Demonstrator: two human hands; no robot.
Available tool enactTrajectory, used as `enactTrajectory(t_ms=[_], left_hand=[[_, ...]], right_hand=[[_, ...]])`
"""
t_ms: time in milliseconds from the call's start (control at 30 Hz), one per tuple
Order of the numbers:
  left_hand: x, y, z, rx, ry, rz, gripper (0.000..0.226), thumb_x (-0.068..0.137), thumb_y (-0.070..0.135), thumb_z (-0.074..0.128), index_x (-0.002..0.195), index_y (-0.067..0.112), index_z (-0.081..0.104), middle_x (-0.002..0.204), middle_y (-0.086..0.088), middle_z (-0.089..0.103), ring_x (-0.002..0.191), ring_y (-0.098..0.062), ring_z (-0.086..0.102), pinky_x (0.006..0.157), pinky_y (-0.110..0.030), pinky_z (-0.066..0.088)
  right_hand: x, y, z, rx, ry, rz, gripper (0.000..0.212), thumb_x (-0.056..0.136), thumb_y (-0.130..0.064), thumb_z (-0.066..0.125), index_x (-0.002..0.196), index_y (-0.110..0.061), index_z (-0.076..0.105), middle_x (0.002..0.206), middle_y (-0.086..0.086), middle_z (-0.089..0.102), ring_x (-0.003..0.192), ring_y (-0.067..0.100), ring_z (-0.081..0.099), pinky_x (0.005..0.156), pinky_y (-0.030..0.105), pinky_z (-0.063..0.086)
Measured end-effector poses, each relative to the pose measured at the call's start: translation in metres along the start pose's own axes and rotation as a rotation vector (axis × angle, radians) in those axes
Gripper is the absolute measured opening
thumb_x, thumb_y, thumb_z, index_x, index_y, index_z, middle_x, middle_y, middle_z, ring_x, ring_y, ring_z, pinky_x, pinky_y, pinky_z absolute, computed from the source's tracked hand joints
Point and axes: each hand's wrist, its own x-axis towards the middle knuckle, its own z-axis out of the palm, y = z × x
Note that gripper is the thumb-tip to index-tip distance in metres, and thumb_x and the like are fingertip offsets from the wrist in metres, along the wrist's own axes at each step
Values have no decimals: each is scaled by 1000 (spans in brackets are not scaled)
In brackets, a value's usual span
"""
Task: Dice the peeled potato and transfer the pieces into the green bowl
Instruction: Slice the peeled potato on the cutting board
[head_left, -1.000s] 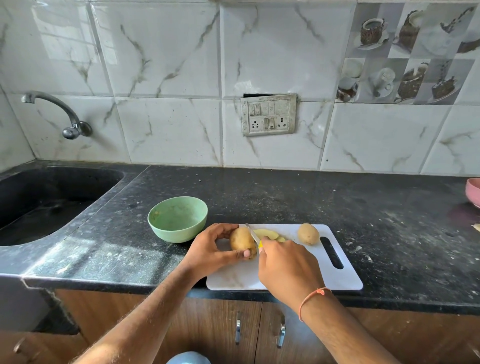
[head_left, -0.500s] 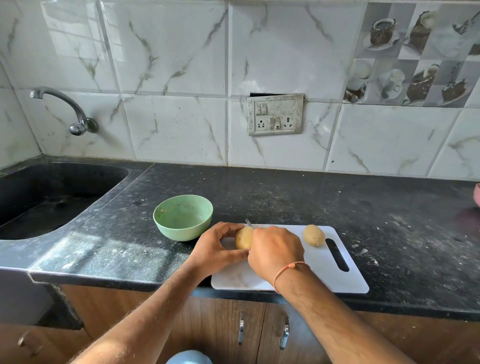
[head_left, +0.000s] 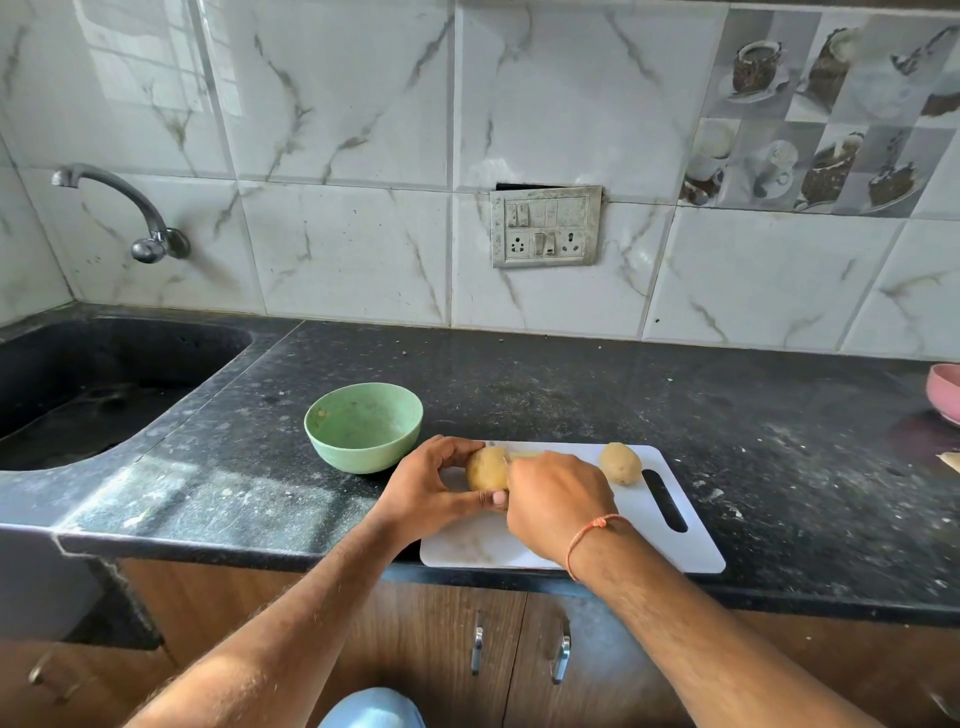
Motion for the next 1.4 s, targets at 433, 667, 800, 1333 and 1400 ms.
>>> enactTrajectory(t_ms=[433, 667, 800, 1333, 1400], left_hand=[[-1, 2, -1, -18, -2, -20, 80, 55, 63, 97, 125, 36, 71, 118, 12, 70, 112, 1, 68, 102, -30, 56], [-2, 3, -1, -20, -11, -22, 85, 55, 68, 94, 128, 33, 71, 120, 12, 70, 113, 1, 68, 102, -30, 56], [-2, 5, -1, 2, -17, -22, 87, 54, 72, 93, 129, 32, 70, 120, 14, 69, 114, 1, 67, 102, -29, 55], [-2, 4, -3, -20, -71, -50, 87, 61, 71, 92, 135, 33, 67, 129, 12, 68, 121, -1, 66, 109, -37, 53], [-3, 4, -4, -17, -72, -45, 88, 62, 71, 91, 137, 31, 66, 130, 13, 68, 122, -1, 65, 109, -38, 53]], right_hand=[[-11, 10, 19, 130, 25, 8, 17, 102, -21, 49, 105, -20, 66, 97, 7, 65, 90, 31, 61, 66, 34, 37], [-38, 18, 33, 133, 60, -3, 14, 104, -20, 44, 109, -23, 57, 82, 2, 56, 75, 28, 53, 58, 33, 35], [-21, 11, 30, 129, 22, 26, 20, 102, -20, 46, 113, -22, 63, 100, 8, 70, 93, 32, 67, 65, 35, 41], [-76, 17, 46, 126, -34, -43, 26, 103, -14, 38, 127, -19, 48, 98, 5, 69, 91, 29, 68, 64, 36, 43], [-80, 18, 44, 109, -37, -52, 26, 104, -16, 38, 128, -19, 47, 98, 5, 69, 90, 29, 68, 63, 35, 41]])
